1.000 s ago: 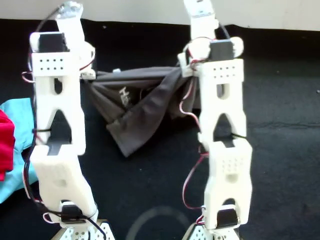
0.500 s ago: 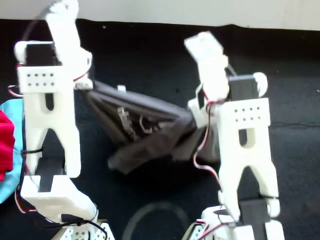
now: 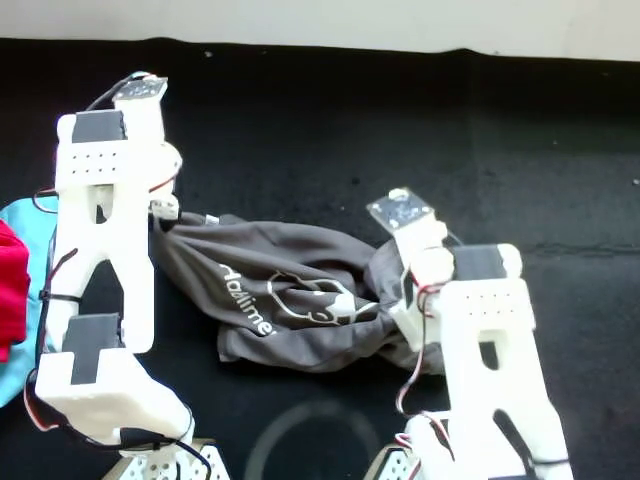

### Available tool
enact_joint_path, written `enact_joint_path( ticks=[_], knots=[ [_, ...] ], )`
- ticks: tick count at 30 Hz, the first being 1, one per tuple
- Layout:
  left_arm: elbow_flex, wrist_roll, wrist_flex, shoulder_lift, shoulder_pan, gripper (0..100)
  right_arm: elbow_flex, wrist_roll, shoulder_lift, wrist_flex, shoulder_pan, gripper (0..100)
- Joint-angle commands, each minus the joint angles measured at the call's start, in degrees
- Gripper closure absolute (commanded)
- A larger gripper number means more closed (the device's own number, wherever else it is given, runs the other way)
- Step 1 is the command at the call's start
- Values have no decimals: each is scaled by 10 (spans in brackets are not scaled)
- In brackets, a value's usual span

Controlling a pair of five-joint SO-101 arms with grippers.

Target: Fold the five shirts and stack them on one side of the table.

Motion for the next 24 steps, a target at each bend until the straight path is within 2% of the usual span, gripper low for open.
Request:
enact_joint_path(
  ticks=[1, 3, 7, 13, 18, 24],
  knots=[
    [0, -5, -7, -24, -5, 991, -65, 36, -63, 73, 15, 827],
    [1, -5, -7, -24, -5, 991, -139, 31, -86, 95, 29, 779],
    [0, -4, -5, -24, -5, 991, -267, -64, -68, 56, 34, 764],
    [0, -4, -3, -29, -5, 991, -356, -185, 159, 26, -44, 761],
    [3, -4, -3, -29, -5, 991, -484, -187, 386, 26, -116, 761],
    [3, -4, -3, -29, -5, 991, -620, -187, 599, 42, -128, 741]
  ],
)
